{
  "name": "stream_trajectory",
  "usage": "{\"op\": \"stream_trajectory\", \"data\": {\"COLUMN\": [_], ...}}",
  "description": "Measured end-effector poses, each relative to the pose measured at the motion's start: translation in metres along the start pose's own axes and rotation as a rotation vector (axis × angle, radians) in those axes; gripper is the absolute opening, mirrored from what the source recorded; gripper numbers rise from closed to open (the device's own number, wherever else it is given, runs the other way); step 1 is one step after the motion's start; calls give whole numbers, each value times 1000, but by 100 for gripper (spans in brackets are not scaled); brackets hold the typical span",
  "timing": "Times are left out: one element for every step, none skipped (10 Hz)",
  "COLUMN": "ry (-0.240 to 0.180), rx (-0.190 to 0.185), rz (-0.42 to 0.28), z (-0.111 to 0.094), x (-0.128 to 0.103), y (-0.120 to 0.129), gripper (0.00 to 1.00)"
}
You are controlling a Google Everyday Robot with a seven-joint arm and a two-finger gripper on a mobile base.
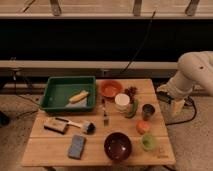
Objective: Place fork in paper cup
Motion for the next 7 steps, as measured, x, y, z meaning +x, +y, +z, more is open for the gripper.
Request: {"op": "stream_trajectory", "data": {"ry": [-2,-11,-25,-31,-37,-42,-43], "rx": [3,12,29,41,51,64,75], "rz": [-4,-21,-55,-81,-106,-142,-185], "z": [0,-2,-6,-9,-12,-15,-18], "x": [0,-1,-7,-10,-15,-23,-38], "y": [-1,-4,-19,-35,-52,-76,-98], "gripper": [80,80,80,80,80,80,80]}}
